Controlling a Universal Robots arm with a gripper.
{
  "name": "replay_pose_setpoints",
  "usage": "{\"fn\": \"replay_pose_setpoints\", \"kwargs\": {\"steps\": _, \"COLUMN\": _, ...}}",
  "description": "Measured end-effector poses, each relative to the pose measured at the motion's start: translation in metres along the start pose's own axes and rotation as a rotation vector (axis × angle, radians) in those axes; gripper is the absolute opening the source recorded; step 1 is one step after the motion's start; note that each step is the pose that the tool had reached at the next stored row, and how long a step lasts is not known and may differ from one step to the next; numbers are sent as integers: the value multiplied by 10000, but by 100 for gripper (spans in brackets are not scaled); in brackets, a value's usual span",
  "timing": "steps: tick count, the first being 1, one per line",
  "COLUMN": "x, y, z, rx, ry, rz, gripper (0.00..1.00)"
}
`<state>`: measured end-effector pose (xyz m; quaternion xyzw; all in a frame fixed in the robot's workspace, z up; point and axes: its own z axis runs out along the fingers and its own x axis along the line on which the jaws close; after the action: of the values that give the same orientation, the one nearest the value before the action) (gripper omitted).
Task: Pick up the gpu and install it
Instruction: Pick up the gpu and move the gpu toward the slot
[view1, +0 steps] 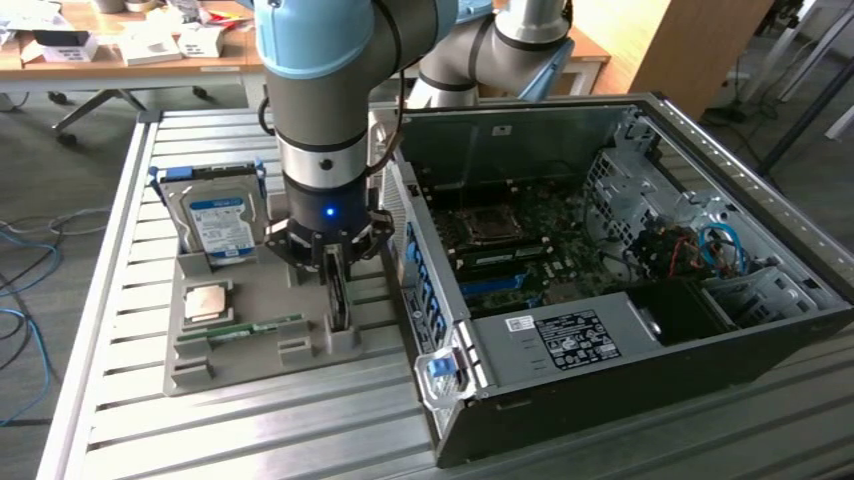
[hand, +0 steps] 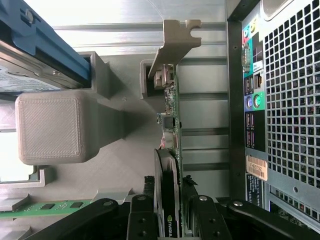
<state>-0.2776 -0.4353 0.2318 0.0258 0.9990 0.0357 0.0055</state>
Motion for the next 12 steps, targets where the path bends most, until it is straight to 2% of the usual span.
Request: {"fn": "replay_pose_setpoints", "kwargs": {"steps": 12, "x": 2, "y": 3, "z": 18, "rx": 3, "ry": -6, "rz": 107, "gripper": 35}}
